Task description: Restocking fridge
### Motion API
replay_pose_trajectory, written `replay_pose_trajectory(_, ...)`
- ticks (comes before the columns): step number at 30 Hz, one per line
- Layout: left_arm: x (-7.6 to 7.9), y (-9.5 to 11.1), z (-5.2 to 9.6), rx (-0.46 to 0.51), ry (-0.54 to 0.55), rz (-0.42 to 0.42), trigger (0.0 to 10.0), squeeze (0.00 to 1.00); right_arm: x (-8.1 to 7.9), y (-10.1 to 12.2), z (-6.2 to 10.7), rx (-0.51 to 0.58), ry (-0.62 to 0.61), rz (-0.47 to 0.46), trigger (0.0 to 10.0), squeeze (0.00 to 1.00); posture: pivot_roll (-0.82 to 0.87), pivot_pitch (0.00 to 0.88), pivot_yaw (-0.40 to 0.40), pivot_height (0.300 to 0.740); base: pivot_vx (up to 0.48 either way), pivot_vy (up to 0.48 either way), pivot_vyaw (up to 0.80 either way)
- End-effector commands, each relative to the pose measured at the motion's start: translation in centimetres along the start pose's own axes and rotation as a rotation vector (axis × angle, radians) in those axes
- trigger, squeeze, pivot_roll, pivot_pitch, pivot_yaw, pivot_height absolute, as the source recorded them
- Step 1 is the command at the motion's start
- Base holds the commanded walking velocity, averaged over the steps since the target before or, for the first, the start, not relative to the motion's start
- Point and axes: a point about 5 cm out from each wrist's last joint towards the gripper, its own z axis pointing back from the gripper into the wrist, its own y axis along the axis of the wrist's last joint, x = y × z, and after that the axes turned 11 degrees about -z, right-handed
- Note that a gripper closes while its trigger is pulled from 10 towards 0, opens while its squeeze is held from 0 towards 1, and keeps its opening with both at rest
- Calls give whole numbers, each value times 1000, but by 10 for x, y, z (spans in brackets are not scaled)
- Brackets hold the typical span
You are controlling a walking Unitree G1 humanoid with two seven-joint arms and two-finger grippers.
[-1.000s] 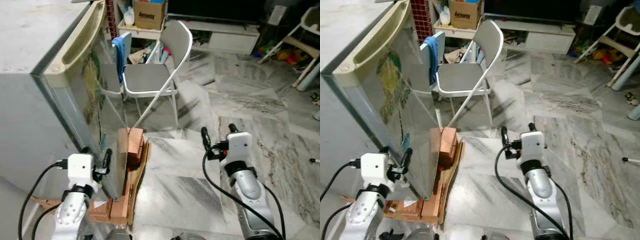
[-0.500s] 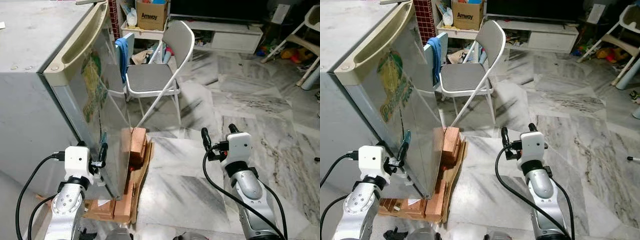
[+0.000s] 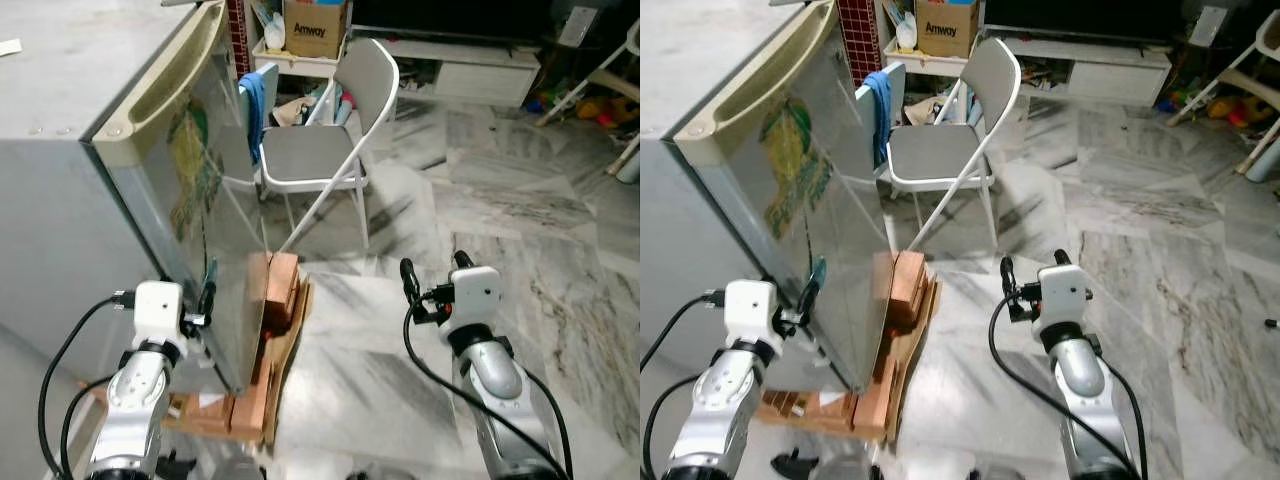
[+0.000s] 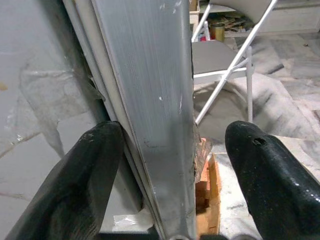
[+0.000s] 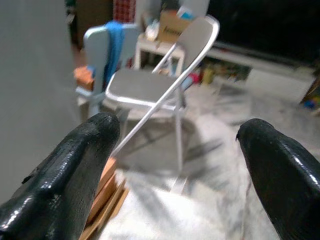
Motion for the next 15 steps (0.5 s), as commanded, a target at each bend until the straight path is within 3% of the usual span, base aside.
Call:
replay_pose_trajectory(1,13,29,-19,113,-99,-54,10000,0,-3,-21,3,-144,32,-1,10000,0,78,2,-15,740,0,0,0)
replay_pose_trajectory(2,37,51,-30,192,-233,-77,10000,0,-3,-24,3,-167,35,2,10000,0,79,2,-14,740,0,0,0)
replay_pose_trajectory(3,37,51,-30,192,-233,-77,10000,0,-3,-24,3,-167,35,2,10000,0,79,2,-14,740,0,0,0)
replay_pose_trajectory(4,63,71,-35,263,-359,-93,10000,0,-3,-23,3,-149,31,0,10000,0,81,0,-17,740,0,0,0)
replay_pose_trajectory(5,63,71,-35,263,-359,-93,10000,0,-3,-23,3,-149,31,0,10000,0,81,0,-17,740,0,0,0)
replay_pose_trajectory(6,101,93,-28,354,-555,-99,10000,0,-3,-19,2,-111,30,-4,10000,0,74,0,-14,740,0,0,0)
replay_pose_trajectory(7,101,93,-28,354,-555,-99,10000,0,-3,-19,2,-111,30,-4,10000,0,74,0,-14,740,0,0,0)
replay_pose_trajectory(8,150,115,-8,447,-810,-74,10000,0,-2,-17,4,-98,23,-10,10000,0,47,0,1,740,0,0,0)
replay_pose_trajectory(10,148,113,-15,429,-787,-51,10000,0,2,-26,9,-173,10,-3,10000,0,41,0,3,740,0,0,0)
replay_pose_trajectory(12,129,107,-28,401,-687,-65,10000,0,6,-40,17,-275,10,-3,10000,0,41,0,6,740,0,0,0)
replay_pose_trajectory(15,102,100,-37,362,-585,-9,10000,0,11,-50,25,-359,18,-5,10000,0,43,0,8,740,0,0,0)
